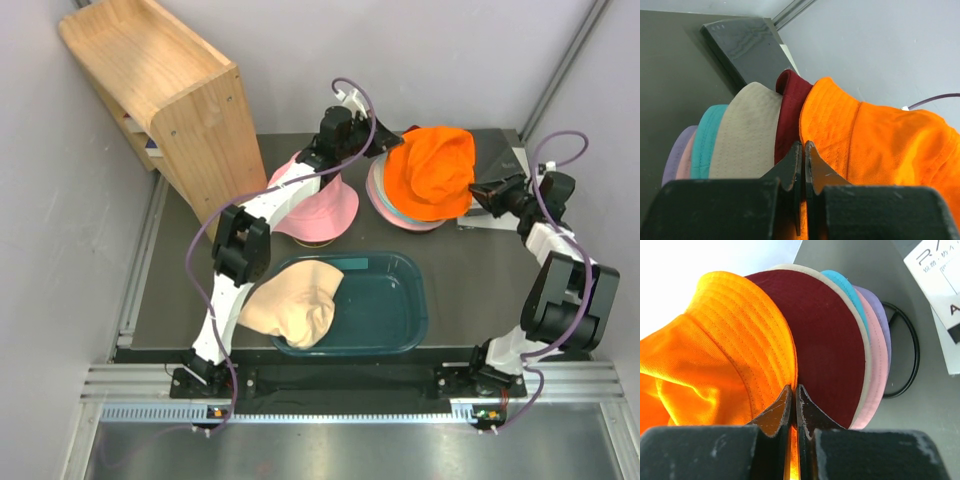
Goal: Stack the hats
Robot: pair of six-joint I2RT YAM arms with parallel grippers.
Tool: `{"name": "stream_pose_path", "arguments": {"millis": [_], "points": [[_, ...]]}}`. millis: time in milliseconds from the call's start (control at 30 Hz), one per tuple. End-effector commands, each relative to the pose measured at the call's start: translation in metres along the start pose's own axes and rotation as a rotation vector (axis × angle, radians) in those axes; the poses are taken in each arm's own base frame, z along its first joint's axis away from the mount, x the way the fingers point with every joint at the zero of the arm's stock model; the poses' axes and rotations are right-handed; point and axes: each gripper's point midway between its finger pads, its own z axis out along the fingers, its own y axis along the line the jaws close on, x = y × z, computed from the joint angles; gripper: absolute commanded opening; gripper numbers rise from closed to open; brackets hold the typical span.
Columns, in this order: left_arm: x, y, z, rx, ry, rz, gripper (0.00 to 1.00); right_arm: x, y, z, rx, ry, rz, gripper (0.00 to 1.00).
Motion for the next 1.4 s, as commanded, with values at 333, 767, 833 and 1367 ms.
{"name": "stream_pose_path", "arguments": {"millis": [333,767,833,1367], "points": [[-0.004,0.066,0.012,-0.170,-0.039,0.077,0.00,-0.010,-0.041,0.047,0.101,-0.024,-0.067,0.00],[0.013,0.105,0.009,-0.300,0.005,0.145,0.00,0.028,-0.044,0.054,0.146,0.070,-0.140,0.00],[0.012,0.096,0.012,-0.249,0.004,0.156,0.00,0.045,-0.034,0.055,0.128,0.107,-0.168,0.00],[-0.031,0.022,0.015,-0.015,-0.098,0.235,0.58,0.058,-0.005,-0.016,0.181,0.061,-0.214,0.62]]}}
